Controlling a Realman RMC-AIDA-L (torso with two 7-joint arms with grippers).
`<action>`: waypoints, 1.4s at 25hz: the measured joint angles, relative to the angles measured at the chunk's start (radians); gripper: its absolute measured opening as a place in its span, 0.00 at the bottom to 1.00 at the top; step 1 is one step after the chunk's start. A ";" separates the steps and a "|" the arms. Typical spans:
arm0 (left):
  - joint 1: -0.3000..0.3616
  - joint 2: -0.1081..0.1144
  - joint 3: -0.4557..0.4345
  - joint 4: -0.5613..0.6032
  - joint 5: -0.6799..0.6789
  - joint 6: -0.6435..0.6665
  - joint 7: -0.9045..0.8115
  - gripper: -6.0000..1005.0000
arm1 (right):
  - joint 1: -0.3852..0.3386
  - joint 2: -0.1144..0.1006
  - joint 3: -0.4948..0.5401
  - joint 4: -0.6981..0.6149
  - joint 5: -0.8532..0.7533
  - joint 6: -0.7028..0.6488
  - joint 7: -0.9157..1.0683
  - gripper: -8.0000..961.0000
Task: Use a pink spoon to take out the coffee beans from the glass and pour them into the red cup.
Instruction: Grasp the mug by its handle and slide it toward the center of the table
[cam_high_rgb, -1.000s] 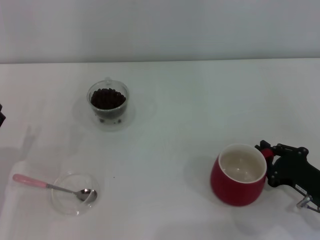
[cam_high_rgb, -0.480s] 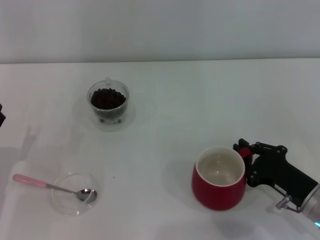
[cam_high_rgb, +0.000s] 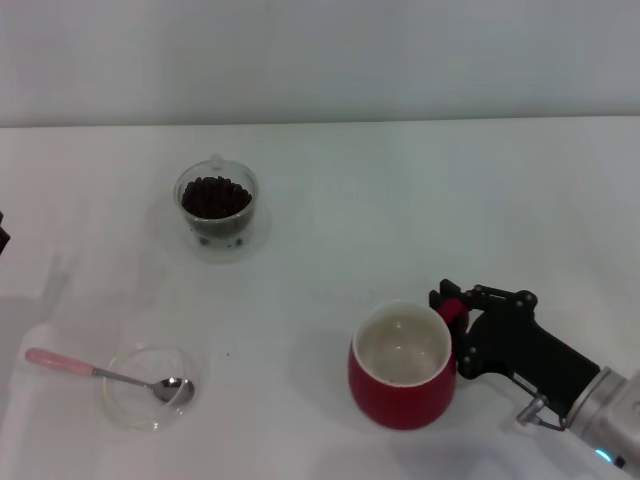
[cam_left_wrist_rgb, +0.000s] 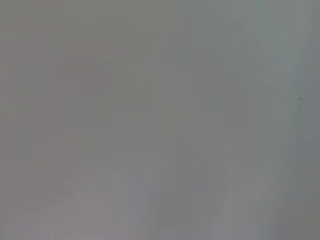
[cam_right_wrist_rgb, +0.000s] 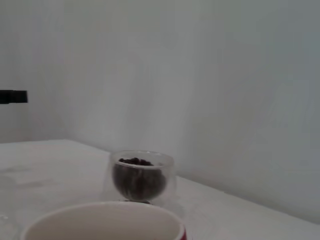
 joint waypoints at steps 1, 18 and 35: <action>0.001 0.000 0.000 0.000 0.000 -0.002 0.000 0.89 | 0.003 0.001 0.000 0.007 0.000 0.001 -0.011 0.17; 0.001 -0.002 0.000 -0.004 0.000 -0.005 0.000 0.89 | 0.037 0.008 0.017 0.106 -0.009 0.087 -0.188 0.22; 0.003 -0.002 0.000 -0.002 0.000 -0.005 -0.001 0.89 | 0.051 0.006 0.042 0.095 -0.009 0.126 -0.195 0.32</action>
